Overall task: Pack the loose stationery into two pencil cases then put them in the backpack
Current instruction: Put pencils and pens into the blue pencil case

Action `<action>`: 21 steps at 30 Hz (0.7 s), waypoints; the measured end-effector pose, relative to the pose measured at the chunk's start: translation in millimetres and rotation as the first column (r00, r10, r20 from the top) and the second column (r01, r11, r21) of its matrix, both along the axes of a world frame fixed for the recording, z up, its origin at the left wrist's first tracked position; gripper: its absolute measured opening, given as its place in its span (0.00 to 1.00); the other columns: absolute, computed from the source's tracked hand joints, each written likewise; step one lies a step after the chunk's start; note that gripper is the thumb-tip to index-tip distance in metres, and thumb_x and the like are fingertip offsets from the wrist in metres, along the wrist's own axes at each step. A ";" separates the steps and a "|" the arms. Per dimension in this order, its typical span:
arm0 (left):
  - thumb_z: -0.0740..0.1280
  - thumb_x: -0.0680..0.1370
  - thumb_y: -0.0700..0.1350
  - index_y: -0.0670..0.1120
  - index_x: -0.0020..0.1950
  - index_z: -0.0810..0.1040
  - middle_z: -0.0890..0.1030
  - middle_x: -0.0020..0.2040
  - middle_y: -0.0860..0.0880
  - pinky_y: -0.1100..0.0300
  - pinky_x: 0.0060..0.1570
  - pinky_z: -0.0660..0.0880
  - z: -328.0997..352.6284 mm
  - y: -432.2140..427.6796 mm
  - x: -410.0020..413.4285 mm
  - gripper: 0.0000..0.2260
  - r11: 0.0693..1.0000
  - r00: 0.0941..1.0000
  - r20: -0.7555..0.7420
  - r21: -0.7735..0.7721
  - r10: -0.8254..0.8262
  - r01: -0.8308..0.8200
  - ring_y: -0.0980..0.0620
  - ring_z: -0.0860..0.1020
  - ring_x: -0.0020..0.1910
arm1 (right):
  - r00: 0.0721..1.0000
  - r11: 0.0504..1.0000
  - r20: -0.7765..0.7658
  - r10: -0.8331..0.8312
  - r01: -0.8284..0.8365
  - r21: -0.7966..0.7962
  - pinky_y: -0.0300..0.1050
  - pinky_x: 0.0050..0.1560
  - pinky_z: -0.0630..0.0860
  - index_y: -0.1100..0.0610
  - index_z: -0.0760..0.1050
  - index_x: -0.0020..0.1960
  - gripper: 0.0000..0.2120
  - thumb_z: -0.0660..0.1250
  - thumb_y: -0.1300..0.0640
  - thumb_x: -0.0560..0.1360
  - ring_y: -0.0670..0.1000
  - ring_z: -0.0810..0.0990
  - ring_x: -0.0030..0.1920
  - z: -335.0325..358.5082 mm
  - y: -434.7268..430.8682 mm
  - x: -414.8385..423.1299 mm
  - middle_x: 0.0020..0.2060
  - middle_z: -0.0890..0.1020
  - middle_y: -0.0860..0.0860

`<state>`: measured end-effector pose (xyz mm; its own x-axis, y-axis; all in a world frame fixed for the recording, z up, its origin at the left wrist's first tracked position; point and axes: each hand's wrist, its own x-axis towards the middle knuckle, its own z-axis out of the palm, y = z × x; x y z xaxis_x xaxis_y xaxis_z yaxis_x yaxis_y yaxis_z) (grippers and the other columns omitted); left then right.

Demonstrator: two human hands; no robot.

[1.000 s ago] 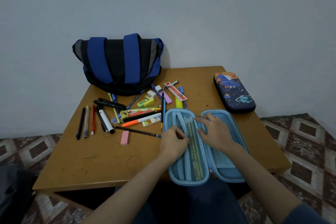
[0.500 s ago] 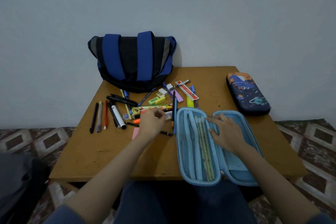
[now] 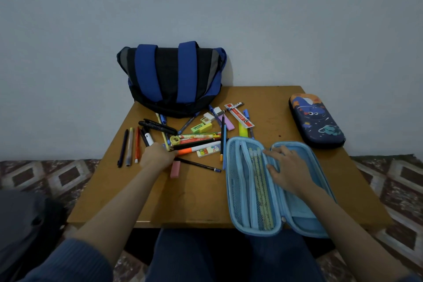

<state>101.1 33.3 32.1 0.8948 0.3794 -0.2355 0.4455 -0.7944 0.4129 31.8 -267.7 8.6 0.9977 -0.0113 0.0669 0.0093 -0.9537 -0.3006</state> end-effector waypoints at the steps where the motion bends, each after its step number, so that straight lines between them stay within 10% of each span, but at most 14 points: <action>1: 0.67 0.75 0.57 0.43 0.37 0.67 0.70 0.32 0.47 0.64 0.25 0.63 -0.4 -0.2 0.5 0.19 1.000 1.000 -0.001 -0.008 0.002 -0.002 0.53 0.69 0.29 | 1.000 1.000 0.003 -0.001 0.001 0.005 0.51 0.60 0.72 0.48 0.67 0.70 0.21 0.62 0.51 0.77 0.53 0.70 0.63 -0.2 0.3 -0.1 0.65 0.71 0.51; 21: 0.69 0.75 0.41 0.42 0.38 0.71 0.78 0.34 0.45 0.62 0.28 0.71 -2.7 -1.4 6.2 0.09 0.915 0.990 0.002 -0.381 0.144 -0.133 0.53 0.74 0.28 | 1.000 1.000 0.014 -0.002 0.001 0.022 0.52 0.60 0.72 0.48 0.68 0.70 0.21 0.62 0.52 0.77 0.53 0.71 0.62 -0.1 1.0 -1.9 0.64 0.71 0.50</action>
